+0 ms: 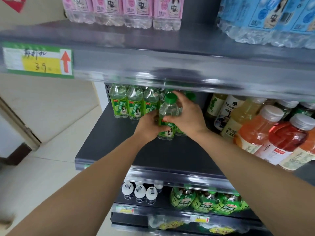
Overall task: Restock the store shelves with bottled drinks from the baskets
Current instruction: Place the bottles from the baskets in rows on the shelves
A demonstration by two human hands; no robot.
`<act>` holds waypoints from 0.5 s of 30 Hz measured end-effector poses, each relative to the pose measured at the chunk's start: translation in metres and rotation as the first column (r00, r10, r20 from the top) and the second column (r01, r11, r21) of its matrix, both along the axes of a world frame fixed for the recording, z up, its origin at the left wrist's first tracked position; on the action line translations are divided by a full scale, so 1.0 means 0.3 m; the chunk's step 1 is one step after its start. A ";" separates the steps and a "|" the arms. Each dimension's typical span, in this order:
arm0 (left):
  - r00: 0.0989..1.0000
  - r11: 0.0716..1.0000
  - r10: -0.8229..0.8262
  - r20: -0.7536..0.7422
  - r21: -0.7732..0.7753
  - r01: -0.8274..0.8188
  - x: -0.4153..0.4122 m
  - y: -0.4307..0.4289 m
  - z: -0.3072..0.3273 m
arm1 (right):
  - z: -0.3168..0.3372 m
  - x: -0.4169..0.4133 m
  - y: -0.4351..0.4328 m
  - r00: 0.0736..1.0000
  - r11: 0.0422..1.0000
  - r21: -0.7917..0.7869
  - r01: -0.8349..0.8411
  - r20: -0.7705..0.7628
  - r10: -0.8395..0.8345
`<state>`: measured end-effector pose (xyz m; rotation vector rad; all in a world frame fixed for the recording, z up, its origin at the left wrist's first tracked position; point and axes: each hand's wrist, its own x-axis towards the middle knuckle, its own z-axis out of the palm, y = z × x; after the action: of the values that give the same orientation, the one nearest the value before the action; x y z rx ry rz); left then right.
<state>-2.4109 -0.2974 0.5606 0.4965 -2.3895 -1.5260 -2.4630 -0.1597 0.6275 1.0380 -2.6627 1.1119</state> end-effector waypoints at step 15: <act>0.987 0.974 0.159 0.015 -0.169 -0.154 -0.076 -0.008 -0.018 | -0.080 -0.014 0.027 0.995 0.996 0.008 0.093 -0.025 -0.093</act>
<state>-2.4337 -0.2998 0.5552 0.6549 -2.4095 -1.2477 -2.4672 -0.1517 0.6036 0.9120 -2.6691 1.0636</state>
